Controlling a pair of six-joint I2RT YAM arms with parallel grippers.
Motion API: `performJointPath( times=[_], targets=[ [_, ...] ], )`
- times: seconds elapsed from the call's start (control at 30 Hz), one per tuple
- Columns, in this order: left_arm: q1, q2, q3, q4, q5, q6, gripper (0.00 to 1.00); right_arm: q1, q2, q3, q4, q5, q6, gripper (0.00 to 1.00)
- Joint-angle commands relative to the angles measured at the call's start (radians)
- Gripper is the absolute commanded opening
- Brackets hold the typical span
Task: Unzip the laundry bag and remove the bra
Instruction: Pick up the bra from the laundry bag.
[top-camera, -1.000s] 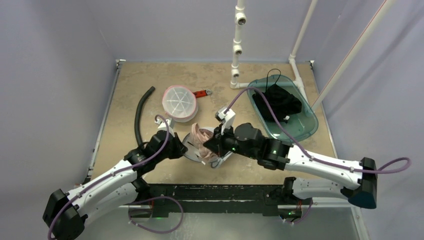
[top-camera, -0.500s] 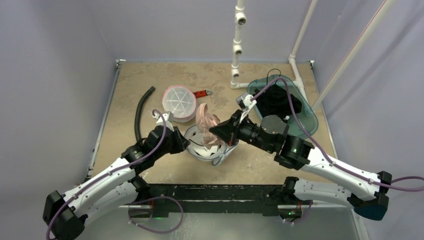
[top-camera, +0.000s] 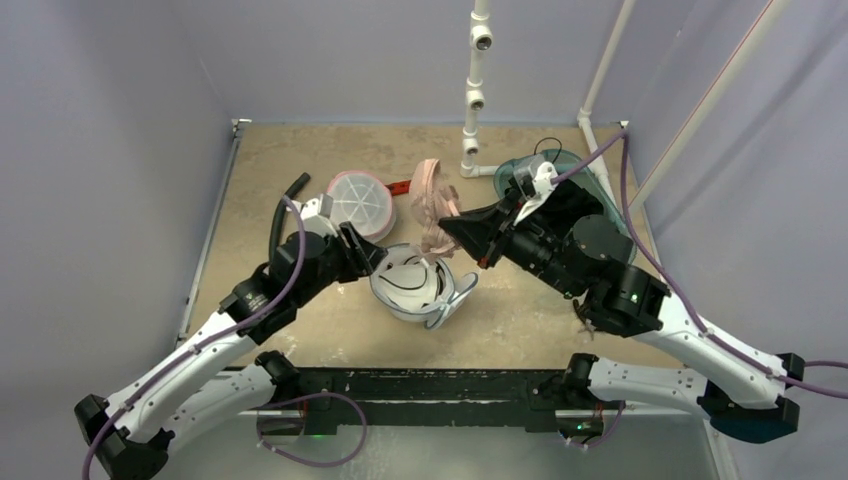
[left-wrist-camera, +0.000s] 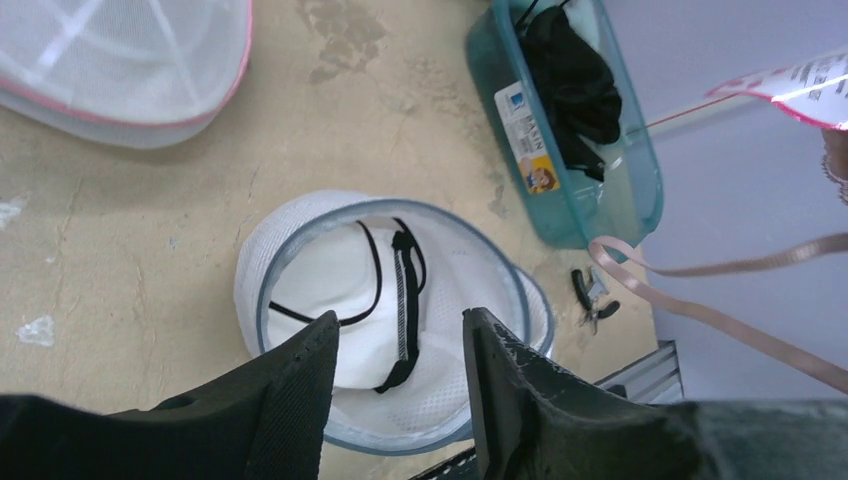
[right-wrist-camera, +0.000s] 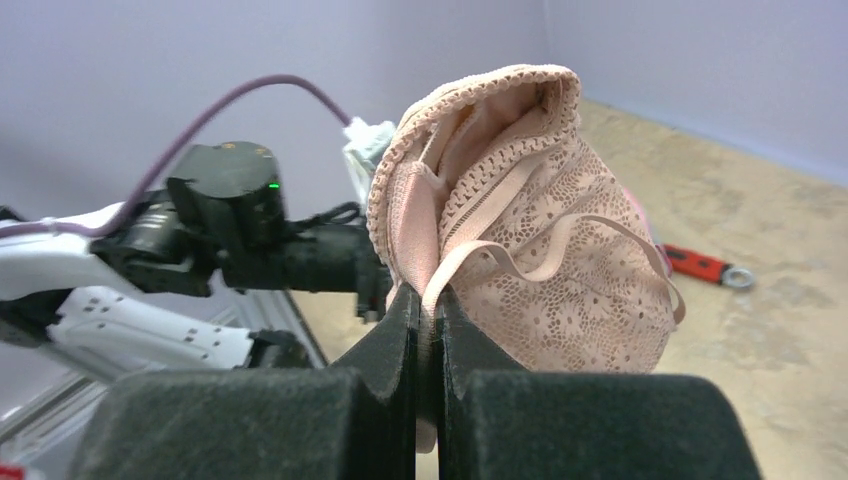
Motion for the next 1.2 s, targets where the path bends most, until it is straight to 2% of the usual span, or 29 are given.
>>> performJointPath(
  times=[0.0,0.07,0.17,0.3,0.4,0.57,0.8,1.07,1.17],
  targets=[
    [-0.002,-0.039,0.119,-0.034,-0.084,0.009,0.51,-0.002,0.01,0.084,-0.075,0.117,-0.147,0.0],
    [0.0,-0.044,0.168,-0.049,-0.127,0.03,0.59,-0.002,0.028,0.085,-0.093,0.17,-0.212,0.0],
    [-0.002,-0.016,0.263,-0.043,-0.129,0.061,0.66,-0.002,0.035,0.06,-0.092,0.172,-0.318,0.0],
    [-0.001,0.11,0.453,-0.062,-0.026,0.084,0.67,-0.003,0.017,0.006,-0.061,0.191,-0.401,0.0],
    [-0.001,0.211,0.532,-0.033,0.066,0.067,0.68,0.001,0.023,-0.011,-0.061,0.225,-0.436,0.0],
    [-0.001,0.314,0.579,0.097,0.193,0.028,0.74,0.013,0.037,-0.025,-0.049,0.253,-0.45,0.0],
    [0.0,0.431,0.638,0.142,0.287,-0.006,0.8,0.032,0.057,-0.025,-0.054,0.287,-0.46,0.0],
    [-0.001,0.37,0.647,0.106,0.191,0.014,0.82,0.044,0.081,-0.022,-0.067,0.334,-0.463,0.0],
    [-0.001,0.359,0.64,0.111,0.198,0.014,0.82,0.045,0.093,-0.019,-0.067,0.334,-0.464,0.0]
  ],
)
